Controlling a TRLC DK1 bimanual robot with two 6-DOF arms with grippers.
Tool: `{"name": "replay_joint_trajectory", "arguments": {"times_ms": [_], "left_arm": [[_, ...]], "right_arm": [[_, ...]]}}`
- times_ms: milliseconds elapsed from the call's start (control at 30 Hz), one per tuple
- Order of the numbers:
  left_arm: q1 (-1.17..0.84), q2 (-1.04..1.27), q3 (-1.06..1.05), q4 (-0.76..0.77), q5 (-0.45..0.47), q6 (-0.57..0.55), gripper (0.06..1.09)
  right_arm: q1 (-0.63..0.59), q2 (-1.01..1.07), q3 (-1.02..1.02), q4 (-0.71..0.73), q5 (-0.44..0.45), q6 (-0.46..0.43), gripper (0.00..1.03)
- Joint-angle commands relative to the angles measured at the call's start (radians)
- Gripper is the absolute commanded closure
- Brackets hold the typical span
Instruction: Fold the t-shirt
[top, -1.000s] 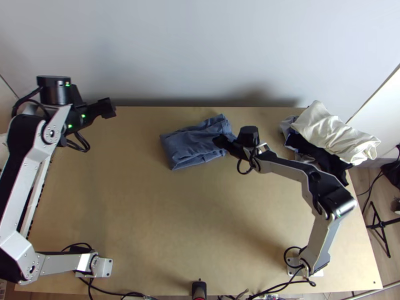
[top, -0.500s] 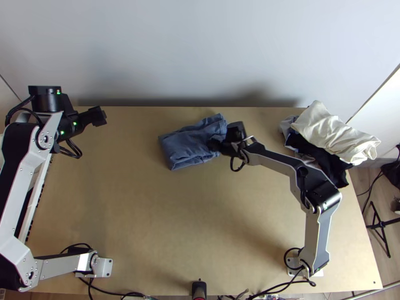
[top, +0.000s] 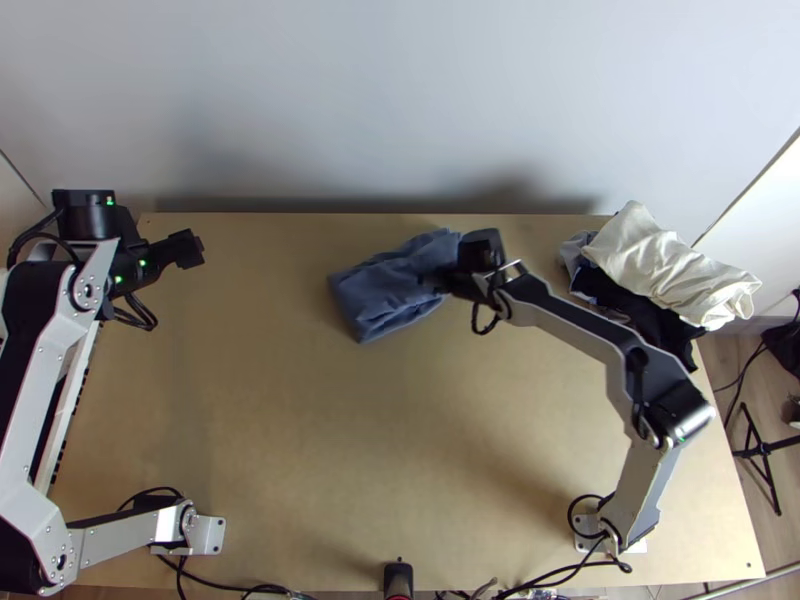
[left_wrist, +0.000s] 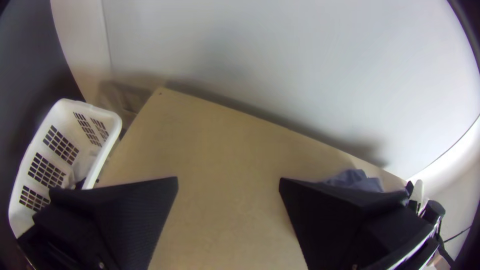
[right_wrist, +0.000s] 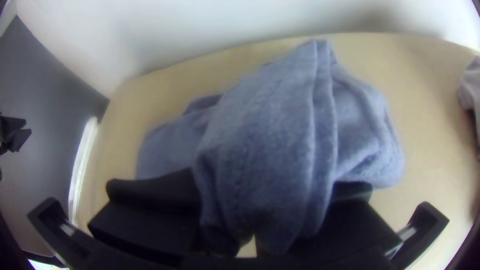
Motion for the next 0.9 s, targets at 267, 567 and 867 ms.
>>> {"name": "replay_joint_trajectory", "arguments": {"times_ms": [267,567,867], "left_arm": [[0.006,-0.020,-0.072,0.050,0.035,0.011,0.10],[0.003,-0.009,-0.074,0.076,0.058,0.016,0.10],[-0.005,0.003,-0.077,0.079,0.084,0.014,0.10]], "right_arm": [[-0.069,-0.191,0.059,-0.046,0.062,-0.091,1.00],[-0.198,-0.211,0.206,-0.138,0.072,-0.114,1.00],[-0.391,-0.235,0.353,-0.238,0.071,-0.134,1.00]]}}
